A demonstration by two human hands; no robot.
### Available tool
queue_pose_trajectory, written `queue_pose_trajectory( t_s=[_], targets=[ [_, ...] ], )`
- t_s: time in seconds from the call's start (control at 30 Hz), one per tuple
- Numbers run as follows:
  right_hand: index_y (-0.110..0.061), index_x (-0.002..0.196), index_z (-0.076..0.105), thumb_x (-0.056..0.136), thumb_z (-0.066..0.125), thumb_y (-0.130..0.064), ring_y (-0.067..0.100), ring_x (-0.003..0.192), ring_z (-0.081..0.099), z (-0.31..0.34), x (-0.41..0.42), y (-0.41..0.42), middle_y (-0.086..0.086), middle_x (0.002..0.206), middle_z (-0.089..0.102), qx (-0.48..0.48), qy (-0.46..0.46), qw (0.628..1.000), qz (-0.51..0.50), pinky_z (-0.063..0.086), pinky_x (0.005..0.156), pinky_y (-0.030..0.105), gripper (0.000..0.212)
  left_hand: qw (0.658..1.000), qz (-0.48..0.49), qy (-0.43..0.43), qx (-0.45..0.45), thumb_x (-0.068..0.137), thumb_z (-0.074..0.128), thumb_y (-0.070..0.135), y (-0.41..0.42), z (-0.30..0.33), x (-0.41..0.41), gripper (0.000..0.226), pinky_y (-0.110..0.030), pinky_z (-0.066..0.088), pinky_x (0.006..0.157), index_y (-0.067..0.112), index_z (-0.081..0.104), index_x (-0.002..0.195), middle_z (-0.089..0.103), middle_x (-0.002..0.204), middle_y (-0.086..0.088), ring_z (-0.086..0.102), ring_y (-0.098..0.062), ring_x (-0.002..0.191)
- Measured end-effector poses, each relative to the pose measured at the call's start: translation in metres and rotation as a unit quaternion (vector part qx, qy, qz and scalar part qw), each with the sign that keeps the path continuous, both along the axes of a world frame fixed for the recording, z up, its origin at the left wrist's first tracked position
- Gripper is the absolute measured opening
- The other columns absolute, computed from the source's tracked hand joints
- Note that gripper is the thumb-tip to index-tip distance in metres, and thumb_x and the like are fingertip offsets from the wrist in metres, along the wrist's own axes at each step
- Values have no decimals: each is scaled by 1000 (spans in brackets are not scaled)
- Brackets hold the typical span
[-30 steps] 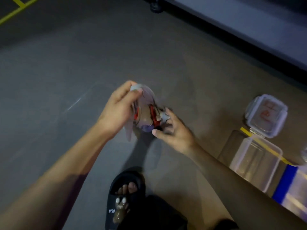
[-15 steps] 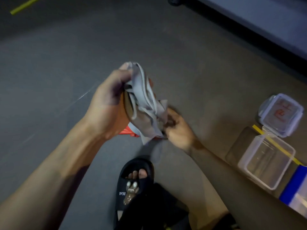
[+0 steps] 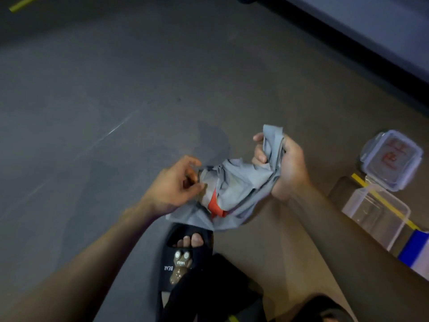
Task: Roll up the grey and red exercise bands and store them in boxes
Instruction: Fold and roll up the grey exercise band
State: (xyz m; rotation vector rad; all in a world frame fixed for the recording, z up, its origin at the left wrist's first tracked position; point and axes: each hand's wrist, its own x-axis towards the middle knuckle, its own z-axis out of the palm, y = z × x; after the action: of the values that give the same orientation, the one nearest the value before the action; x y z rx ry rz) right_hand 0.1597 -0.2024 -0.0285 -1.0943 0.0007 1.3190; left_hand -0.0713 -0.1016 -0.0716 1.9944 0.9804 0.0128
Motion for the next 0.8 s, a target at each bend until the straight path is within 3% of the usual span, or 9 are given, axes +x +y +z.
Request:
queue_pose_trajectory(
  t_s=[0.1, 0.23, 0.33, 0.4, 0.5, 0.6, 0.7, 0.77, 0.8],
  targets=[
    [-2, 95, 60, 99, 34, -31, 13, 43, 31, 5, -1, -4, 7, 53, 41, 41, 48, 997, 35, 22, 45, 23, 40, 992, -96, 45, 72, 76, 70, 55, -8, -4, 13, 77, -35, 52, 75, 43, 39, 145, 55, 95, 9, 58, -13, 86],
    [-1, 110, 62, 94, 38, -42, 14, 48, 28, 12, 9, -6, 9, 62, 45, 114, 94, 987, 60, 18, 50, 25, 50, 966, -133, 160, 156, 64, 51, 76, -12, -10, 15, 80, -45, 51, 89, 42, 46, 136, 44, 117, 4, 43, -22, 106],
    [-2, 113, 64, 97, 35, -44, 14, 47, 33, 12, 21, -12, 10, 64, 47, 122, 74, 989, 45, 24, 48, 24, 54, 959, -129, 240, 71, 63, 56, 78, -11, -13, 8, 82, -48, 48, 96, 43, 42, 136, 44, 133, 5, 45, -27, 121],
    [-1, 115, 64, 93, 39, -47, 14, 46, 36, 5, 28, -20, 11, 65, 50, 104, 36, 993, 29, 27, 46, 23, 57, 966, -116, 229, 33, 76, 68, 58, -12, -12, 3, 63, -44, 50, 91, 42, 46, 132, 56, 127, 5, 57, -28, 117],
    [0, 118, 65, 99, 33, -49, 13, 45, 41, -11, 39, -34, 14, 69, 54, 57, -25, 998, 0, 27, 45, 22, 61, 990, -38, 79, 107, 79, 67, 38, -13, 0, -3, 43, -41, 52, 84, 38, 58, 121, 63, 116, 6, 62, -27, 105],
    [1, 117, 67, 102, 34, -49, 13, 41, 37, -31, 47, -44, 16, 66, 57, -26, -106, 992, -55, 23, 42, 22, 61, 966, -15, -50, 255, 71, 76, 7, -2, 19, -3, 51, -42, 47, 89, 23, 63, 118, 60, 119, 0, 57, -29, 105],
    [-9, 105, 73, 107, 33, -47, 14, 41, 34, -43, 48, -48, 9, 60, 59, -135, -218, 964, -77, 30, 40, 21, 55, 931, -37, -2, 364, 71, 78, 12, 8, 28, -5, 54, -49, 38, 106, 19, 61, 121, 55, 126, -3, 51, -33, 116],
    [-15, 101, 73, 107, 35, -45, 13, 46, 43, -55, 48, -49, 7, 65, 61, -225, -292, 929, -34, 37, 48, 23, 49, 927, -70, 91, 356, 68, 80, 17, 14, 18, -15, 55, -52, 32, 112, 22, 63, 120, 55, 127, -3, 47, -35, 122],
    [-15, 101, 73, 106, 39, -44, 17, 54, 53, -60, 48, -48, 9, 72, 66, -270, -336, 901, 40, 42, 54, 24, 45, 928, -81, 144, 333, 68, 81, 20, 16, 12, -20, 50, -52, 31, 112, 22, 66, 116, 57, 127, -4, 46, -36, 123]
  ],
)
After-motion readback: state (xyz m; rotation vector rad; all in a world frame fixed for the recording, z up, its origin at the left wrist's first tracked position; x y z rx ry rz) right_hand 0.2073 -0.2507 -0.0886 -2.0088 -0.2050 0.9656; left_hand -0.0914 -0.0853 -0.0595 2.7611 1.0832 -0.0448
